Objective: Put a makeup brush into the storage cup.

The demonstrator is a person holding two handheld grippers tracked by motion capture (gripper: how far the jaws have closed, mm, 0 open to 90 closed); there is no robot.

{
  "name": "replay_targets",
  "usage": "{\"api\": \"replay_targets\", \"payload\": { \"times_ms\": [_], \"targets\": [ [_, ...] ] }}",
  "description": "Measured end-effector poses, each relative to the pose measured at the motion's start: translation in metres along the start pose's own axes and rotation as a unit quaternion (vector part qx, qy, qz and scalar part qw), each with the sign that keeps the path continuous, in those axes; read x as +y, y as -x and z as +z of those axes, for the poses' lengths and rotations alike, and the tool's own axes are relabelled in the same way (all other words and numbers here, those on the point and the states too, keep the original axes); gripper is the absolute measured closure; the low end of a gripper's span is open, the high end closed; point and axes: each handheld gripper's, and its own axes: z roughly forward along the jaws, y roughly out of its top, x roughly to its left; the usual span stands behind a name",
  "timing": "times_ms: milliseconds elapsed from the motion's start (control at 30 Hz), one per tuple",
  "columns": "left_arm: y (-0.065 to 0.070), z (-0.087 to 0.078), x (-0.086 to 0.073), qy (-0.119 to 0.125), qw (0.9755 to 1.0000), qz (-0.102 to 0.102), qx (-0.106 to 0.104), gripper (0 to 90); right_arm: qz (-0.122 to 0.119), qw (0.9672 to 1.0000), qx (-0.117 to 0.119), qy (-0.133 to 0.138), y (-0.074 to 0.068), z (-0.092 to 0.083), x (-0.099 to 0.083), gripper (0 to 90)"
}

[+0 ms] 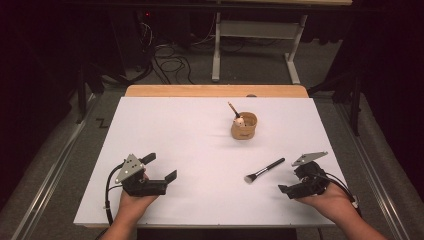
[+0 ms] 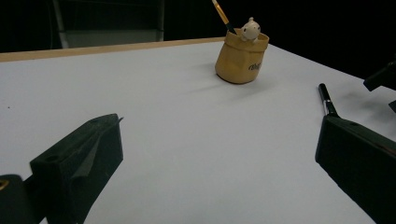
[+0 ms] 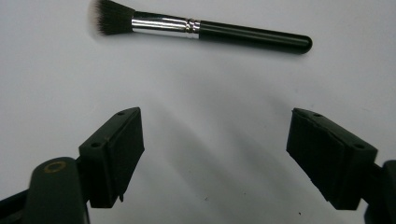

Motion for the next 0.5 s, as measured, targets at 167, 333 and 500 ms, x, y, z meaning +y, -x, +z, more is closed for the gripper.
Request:
{"api": "replay_targets", "payload": {
  "times_ms": [167,333,500],
  "targets": [
    [0.001,0.0,0.0,0.0,1.0,0.001,-0.001,1.7,-0.014,0.9998,-0.004,-0.013,0.003,0.001,0.005,14.2],
    [-0.001,-0.001,-0.001,0.0,1.0,-0.004,-0.001,1.7,-0.023,0.9997,-0.003,-0.012,0.004,0.002,0.013,10.6],
    [-0.001,-0.002,-0.001,0.002,1.0,-0.008,-0.001,1.7,-0.037,0.9992,0.003,-0.015,0.0,0.004,0.023,8.7]
  ]
}}
